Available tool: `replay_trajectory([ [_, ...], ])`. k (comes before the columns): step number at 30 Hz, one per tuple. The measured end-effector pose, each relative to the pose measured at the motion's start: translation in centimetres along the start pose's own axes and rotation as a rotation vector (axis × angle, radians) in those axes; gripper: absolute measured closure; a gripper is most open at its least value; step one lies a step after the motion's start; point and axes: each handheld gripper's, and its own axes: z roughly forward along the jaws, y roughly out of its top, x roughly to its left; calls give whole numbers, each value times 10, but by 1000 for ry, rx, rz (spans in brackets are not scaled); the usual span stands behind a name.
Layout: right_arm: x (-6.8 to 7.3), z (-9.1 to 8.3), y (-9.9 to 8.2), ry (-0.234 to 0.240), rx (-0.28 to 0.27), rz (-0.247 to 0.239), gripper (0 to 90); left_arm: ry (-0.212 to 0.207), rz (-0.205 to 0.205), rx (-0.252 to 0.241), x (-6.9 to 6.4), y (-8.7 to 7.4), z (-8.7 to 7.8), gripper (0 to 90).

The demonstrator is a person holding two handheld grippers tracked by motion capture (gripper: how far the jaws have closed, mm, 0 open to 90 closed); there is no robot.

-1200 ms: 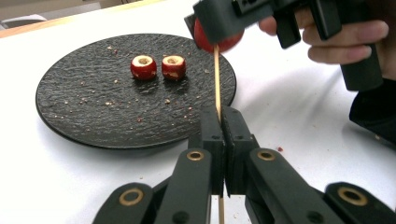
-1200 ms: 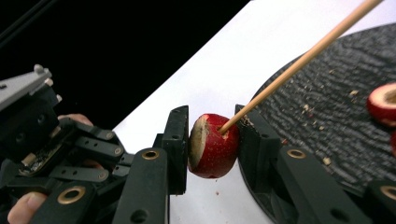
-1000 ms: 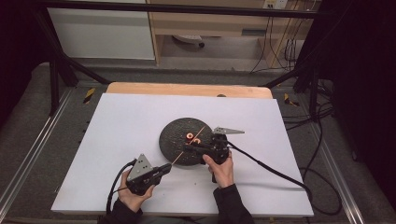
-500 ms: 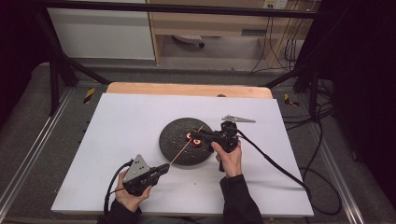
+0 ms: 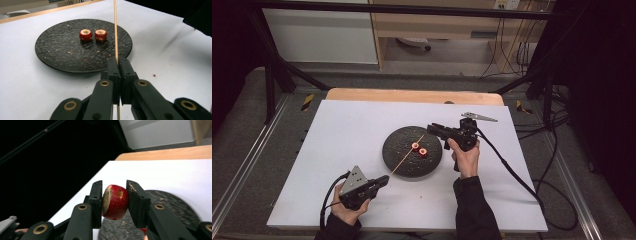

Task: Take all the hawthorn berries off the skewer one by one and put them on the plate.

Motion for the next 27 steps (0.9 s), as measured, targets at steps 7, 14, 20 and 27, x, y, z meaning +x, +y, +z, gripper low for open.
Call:
replay_trajectory([
  [7, -11, 6, -5, -74, 45, -17, 679, 12, -14, 2, 5, -2, -4, 883],
  [14, -28, 26, -36, -153, 158, -31, 678, 20, -16, 8, 7, -2, -3, 883],
  [20, -43, 35, -64, -187, 219, -12, 678, 21, -21, 10, 9, -3, -3, 883],
  [27, -48, 38, -79, -207, 249, -14, 677, 23, -25, 15, 9, -3, -2, 883],
])
